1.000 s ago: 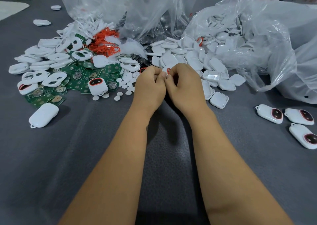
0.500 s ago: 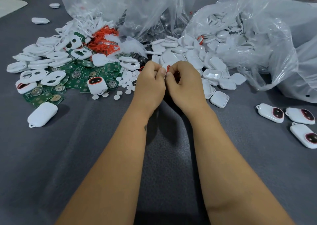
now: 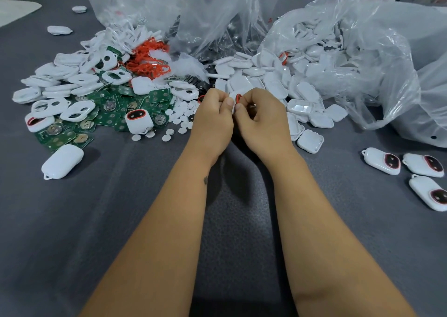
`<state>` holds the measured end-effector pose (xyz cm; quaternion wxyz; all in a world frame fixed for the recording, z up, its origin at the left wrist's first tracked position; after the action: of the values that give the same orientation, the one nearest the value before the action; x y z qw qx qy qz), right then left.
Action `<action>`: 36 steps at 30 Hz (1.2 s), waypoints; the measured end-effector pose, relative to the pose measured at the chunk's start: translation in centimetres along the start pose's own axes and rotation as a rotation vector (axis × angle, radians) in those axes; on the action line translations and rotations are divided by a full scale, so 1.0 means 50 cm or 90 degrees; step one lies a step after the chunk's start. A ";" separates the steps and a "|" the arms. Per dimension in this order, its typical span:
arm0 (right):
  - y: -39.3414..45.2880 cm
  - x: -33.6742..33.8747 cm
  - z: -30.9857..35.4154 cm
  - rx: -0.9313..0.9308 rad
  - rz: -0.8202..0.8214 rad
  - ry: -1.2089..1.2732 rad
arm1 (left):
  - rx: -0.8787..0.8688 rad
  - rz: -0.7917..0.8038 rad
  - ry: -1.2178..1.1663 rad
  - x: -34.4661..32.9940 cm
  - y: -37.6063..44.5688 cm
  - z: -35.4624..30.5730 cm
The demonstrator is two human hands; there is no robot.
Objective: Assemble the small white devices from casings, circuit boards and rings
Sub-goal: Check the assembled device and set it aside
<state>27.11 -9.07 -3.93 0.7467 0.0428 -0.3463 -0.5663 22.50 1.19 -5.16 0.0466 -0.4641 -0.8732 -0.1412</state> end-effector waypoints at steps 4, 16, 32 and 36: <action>0.000 -0.001 -0.001 -0.008 0.001 -0.010 | -0.001 0.005 -0.004 -0.001 0.001 0.001; 0.001 -0.001 0.001 -0.015 -0.005 -0.012 | 0.004 0.000 -0.016 0.000 0.001 0.003; 0.002 -0.003 -0.001 -0.016 -0.017 -0.007 | 0.003 -0.002 -0.008 -0.001 0.004 0.006; 0.002 -0.004 -0.002 -0.021 -0.017 -0.001 | 0.005 -0.001 -0.004 -0.003 0.005 0.006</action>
<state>27.24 -8.91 -4.07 0.7392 0.0345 -0.3372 -0.5819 22.79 1.29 -5.44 0.0456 -0.4639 -0.8741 -0.1363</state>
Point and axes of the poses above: each hand's wrist, its own y-axis towards the middle knuckle, its own x-axis out of the back of the hand, z = x × y, the point moved 6 cm from there along y, towards the middle knuckle, and after that the axes turned 1 degree about -x, right-handed, at the moved point
